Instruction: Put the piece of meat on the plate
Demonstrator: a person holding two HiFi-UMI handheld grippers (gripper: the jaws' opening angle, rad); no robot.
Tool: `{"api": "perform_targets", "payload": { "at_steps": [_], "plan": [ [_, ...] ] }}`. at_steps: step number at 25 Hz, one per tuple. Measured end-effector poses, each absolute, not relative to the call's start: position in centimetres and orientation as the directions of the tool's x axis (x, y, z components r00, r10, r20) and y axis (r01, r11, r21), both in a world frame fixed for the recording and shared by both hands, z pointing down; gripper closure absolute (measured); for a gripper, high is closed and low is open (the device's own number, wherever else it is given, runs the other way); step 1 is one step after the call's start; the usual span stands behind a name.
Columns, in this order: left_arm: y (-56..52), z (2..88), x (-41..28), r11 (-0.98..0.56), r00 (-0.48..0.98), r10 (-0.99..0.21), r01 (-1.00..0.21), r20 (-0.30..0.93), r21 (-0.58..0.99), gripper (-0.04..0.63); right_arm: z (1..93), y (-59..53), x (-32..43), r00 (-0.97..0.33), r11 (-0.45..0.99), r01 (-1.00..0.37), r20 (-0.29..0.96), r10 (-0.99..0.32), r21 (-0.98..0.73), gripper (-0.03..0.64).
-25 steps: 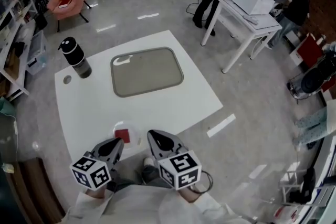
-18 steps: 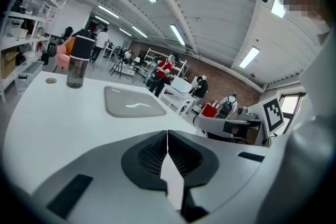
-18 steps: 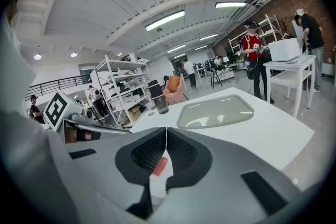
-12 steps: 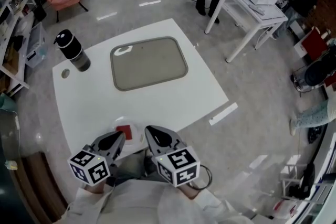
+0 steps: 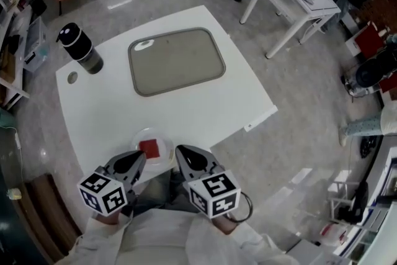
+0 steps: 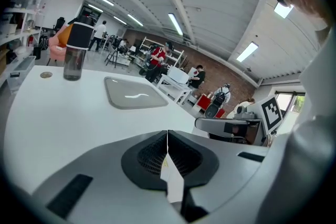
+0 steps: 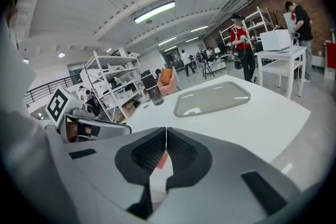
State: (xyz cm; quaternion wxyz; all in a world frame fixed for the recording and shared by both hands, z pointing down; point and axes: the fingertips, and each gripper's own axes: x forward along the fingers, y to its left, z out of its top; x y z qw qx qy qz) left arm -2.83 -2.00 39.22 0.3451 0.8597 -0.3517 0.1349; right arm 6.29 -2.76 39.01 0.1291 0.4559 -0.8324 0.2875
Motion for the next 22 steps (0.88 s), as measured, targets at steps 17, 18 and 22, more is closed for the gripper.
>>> {"api": "perform_targets", "payload": {
  "at_steps": [17, 18, 22],
  "plan": [
    [-2.2, 44.7, -5.7, -0.404, 0.681, -0.482, -0.732, 0.552, 0.549, 0.583, 44.3, -2.5, 3.8, -0.563, 0.395, -0.826, 0.588, -0.580, -0.401, 0.601],
    [-2.2, 45.0, -5.9, -0.397, 0.677, -0.480, -0.735, 0.558, 0.550, 0.583, 44.6, -2.5, 3.7, -0.562, 0.393, -0.827, 0.595, -0.575, -0.402, 0.601],
    [-2.5, 46.0, -6.4, -0.378, 0.660, -0.485, -0.750, 0.573, 0.544, 0.583, 45.7, -2.0, 3.3, -0.567, 0.385, -0.824, 0.612, -0.552, -0.416, 0.601]
  ]
}}
